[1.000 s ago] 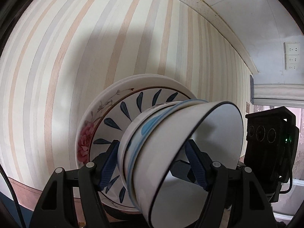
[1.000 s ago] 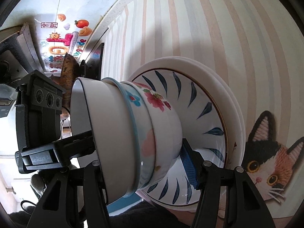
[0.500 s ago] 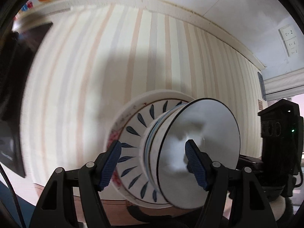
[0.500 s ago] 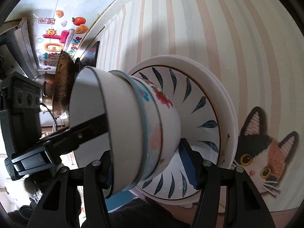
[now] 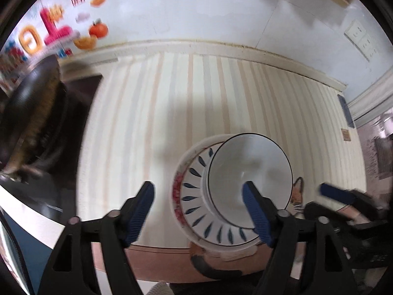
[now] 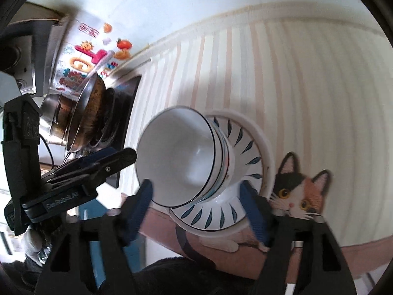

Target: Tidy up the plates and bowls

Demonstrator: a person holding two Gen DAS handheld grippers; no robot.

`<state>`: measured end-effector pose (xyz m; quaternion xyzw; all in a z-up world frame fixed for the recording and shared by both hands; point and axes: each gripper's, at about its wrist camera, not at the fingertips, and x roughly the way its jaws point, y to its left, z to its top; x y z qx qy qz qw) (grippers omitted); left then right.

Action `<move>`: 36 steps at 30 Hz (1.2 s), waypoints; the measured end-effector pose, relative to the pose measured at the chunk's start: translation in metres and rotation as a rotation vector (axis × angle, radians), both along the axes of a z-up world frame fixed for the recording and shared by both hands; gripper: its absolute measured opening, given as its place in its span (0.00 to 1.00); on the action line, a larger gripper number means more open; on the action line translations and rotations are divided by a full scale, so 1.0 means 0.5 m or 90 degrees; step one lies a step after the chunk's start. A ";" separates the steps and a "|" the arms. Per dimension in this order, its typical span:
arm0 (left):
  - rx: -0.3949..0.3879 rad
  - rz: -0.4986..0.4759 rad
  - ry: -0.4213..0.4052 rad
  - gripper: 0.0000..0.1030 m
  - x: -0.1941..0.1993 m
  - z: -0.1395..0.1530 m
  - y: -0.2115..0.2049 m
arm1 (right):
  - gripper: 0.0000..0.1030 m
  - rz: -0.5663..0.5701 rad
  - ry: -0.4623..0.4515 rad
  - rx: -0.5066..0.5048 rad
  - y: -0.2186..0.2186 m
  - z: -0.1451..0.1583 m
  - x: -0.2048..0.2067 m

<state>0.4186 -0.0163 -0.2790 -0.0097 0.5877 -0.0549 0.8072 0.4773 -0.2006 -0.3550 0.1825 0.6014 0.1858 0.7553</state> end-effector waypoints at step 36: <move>0.047 0.089 -0.280 0.95 -0.454 0.338 -0.011 | 0.96 -0.102 -0.342 -0.195 -0.042 0.450 -0.483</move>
